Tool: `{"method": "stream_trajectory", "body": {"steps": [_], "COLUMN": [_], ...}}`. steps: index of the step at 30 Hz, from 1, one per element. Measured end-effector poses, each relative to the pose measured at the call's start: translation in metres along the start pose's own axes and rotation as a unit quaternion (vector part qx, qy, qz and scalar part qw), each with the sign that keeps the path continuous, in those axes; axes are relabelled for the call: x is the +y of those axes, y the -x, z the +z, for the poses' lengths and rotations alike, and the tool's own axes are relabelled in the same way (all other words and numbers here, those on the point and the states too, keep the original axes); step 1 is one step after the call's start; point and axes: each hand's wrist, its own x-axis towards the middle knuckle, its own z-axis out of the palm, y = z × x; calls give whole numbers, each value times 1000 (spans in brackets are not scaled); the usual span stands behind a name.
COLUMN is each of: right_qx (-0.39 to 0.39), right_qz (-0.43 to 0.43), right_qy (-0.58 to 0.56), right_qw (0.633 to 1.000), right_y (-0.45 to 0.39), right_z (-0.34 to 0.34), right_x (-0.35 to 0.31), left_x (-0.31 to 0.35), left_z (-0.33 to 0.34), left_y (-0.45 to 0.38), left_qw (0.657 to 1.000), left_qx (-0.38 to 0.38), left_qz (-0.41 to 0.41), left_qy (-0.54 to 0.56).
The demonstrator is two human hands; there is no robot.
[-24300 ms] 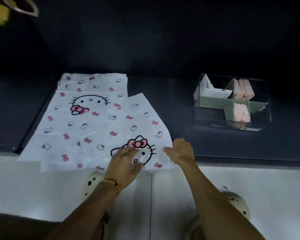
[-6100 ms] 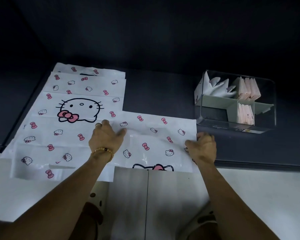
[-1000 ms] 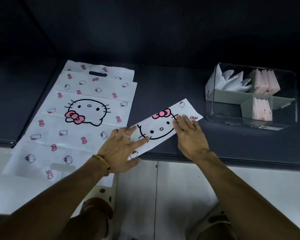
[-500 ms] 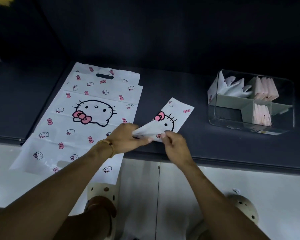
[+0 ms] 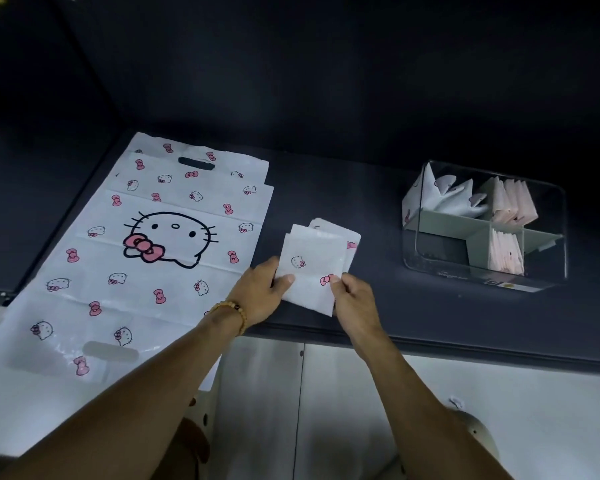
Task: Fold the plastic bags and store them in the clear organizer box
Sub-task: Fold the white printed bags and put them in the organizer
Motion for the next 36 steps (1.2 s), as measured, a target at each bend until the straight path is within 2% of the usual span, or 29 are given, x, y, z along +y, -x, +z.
{"method": "stream_trajectory", "body": {"steps": [4,10,12,15,18,21,26,29,32,34,36], "right_qx": [89,81,82,88,95,109,117,160,197,147,61], "right_qz": [26,-6,-31,-69,-89,-113,-131,-201,-270,-270,-230], "right_qy": [59,220,277,363,416,443,461,405,371,418,485], "right_qw": [994,972,957,925,900,883,870,877,866,855,842], "right_y": [-10,-20,-24,-30,-35,-39,-43,-36,-17,-3,4], "right_z": [1,2,2,5,11,18,20,11,-5,-16,-26], "right_x": [2,-11,-13,-13,-11,-9,-10,-12,1,21,39], "left_x": [-1,-5,-7,-13,-16,-19,-22,-19,-17,-15,-13], "left_z": [7,11,11,13,13,11,5,5,9,11,11], "left_y": [-10,-14,-11,-11,-14,-17,-19,-23,-23,-20,-19], "left_qw": [991,976,973,961,965,951,914,913,914,917,915], "left_qx": [29,56,97,156,129,86,87,83,85,87,86], "left_qz": [-21,-63,-44,26,72,97,141,142,133,126,120], "left_qy": [-126,-200,-207,-227,-217,-282,-369,-374,-373,-368,-375]}}
